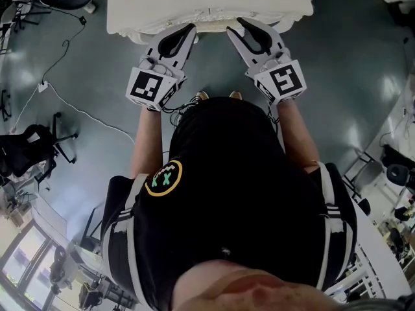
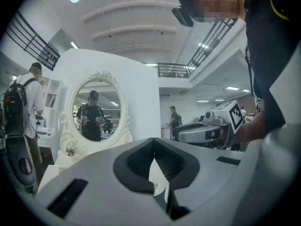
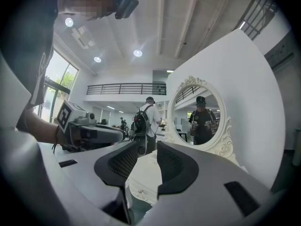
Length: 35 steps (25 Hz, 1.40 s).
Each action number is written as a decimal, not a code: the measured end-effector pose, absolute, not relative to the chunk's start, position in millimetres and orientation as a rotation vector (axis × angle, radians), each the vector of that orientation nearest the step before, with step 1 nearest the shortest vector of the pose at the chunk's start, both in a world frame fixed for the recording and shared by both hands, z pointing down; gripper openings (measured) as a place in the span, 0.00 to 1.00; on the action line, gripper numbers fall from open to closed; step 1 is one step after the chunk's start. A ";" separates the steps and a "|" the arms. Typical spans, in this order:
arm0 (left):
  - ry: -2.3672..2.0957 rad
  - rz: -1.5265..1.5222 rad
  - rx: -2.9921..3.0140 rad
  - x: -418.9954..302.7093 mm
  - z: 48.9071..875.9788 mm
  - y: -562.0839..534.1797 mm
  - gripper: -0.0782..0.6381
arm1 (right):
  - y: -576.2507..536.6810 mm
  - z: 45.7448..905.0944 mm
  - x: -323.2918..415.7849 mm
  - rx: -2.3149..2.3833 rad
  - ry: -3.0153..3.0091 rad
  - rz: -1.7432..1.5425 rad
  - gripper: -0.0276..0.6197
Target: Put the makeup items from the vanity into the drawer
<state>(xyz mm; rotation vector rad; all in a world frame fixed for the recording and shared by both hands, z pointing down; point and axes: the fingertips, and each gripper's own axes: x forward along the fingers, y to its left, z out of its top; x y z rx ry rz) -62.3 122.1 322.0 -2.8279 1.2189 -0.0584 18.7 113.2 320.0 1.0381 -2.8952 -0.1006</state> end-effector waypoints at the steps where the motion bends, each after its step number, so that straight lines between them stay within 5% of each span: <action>1: 1.215 -0.061 -2.829 -61.7 322.3 121.7 0.13 | 112.5 320.5 18.8 1.036 -2.896 -0.096 0.30; 19: 1.217 -0.077 -2.840 -56.1 326.8 117.0 0.13 | 96.1 337.5 27.5 1.087 -2.843 0.008 0.97; 35: 1.252 -0.106 -2.815 -31.9 322.0 122.7 0.13 | 101.3 336.2 54.9 1.068 -2.859 0.000 0.97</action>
